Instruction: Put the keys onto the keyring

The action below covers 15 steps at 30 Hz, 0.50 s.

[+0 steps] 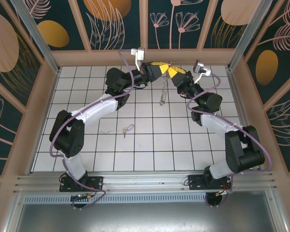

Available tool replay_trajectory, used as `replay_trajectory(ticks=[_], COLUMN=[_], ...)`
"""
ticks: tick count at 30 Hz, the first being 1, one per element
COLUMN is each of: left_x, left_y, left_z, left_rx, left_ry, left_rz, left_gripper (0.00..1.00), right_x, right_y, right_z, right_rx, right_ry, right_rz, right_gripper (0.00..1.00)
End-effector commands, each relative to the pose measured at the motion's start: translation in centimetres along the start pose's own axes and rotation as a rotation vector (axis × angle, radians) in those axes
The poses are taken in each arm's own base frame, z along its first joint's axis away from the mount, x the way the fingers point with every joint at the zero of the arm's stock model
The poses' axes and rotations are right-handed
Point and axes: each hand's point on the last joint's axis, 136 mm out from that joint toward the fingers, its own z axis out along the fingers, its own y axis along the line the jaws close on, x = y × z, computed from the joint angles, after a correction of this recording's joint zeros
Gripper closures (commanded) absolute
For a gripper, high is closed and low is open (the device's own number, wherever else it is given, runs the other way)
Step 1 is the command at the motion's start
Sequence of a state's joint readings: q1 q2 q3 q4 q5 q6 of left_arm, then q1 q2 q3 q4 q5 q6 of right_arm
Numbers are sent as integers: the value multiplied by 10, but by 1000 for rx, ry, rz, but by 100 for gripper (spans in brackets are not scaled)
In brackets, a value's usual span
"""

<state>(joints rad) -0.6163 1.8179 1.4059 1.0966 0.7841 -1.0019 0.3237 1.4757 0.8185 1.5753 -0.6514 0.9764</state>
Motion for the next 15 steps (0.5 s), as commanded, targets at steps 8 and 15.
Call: replay_trajectory(ticks=[8, 15], left_x=[-1, -2], left_y=[-15, -19], left_z=[5, 4], left_rx=[34, -2], left_ry=[17, 44], left_rz=[72, 150], left_gripper=[100, 100], right_x=[-29, -40], right_y=[24, 18], right_z=[-7, -43], right_rx=[-57, 111], right_ry=[-67, -5], right_rz=[-74, -115], right_gripper=[62, 57])
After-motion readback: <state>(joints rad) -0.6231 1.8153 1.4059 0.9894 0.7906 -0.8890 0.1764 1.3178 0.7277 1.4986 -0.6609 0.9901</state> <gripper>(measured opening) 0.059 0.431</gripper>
